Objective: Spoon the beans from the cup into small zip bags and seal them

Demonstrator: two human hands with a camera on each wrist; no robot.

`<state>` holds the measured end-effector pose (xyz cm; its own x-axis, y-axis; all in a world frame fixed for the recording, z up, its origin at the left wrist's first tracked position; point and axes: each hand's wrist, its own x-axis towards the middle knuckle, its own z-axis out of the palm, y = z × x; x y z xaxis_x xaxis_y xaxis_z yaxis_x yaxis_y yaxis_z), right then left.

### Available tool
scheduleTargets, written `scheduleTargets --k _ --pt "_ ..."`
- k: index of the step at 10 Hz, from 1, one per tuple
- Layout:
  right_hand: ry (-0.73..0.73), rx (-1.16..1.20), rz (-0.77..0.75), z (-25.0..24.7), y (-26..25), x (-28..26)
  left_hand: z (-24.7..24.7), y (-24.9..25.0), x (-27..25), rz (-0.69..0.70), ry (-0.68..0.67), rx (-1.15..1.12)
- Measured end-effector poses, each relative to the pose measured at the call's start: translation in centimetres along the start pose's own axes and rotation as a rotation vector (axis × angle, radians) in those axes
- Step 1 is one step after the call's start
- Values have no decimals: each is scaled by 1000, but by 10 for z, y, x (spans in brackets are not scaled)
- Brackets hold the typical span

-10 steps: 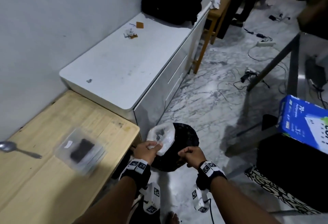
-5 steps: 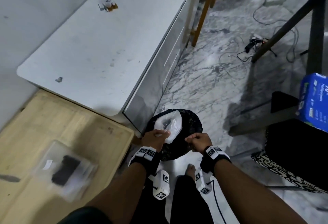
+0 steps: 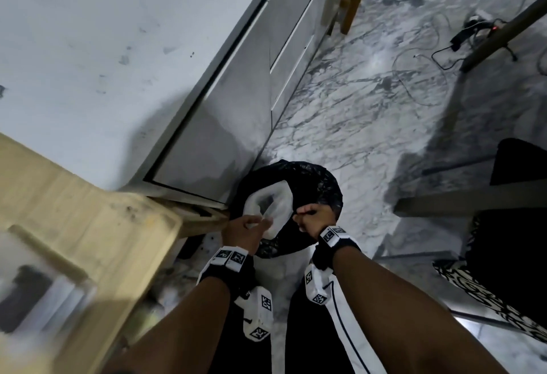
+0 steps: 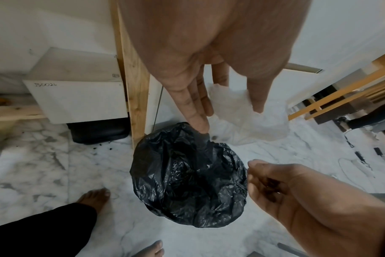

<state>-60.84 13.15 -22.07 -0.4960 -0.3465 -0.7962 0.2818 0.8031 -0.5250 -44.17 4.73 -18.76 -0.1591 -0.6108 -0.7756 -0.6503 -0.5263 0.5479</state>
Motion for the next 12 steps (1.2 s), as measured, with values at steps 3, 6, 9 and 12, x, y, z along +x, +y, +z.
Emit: scheduleTargets --k 3,6,9,12 --pt "-15 3 -38 -11 1 4 6 13 2 -46 25 -60" --pt "-25 2 -49 -20 -15 -5 2 43 -7 -34 24 -28" --pt "58 102 12 -34 2 -16 18 42 -9 -2 -92 6" --pt "77 103 7 -43 3 -13 27 56 -15 63 -152 84"
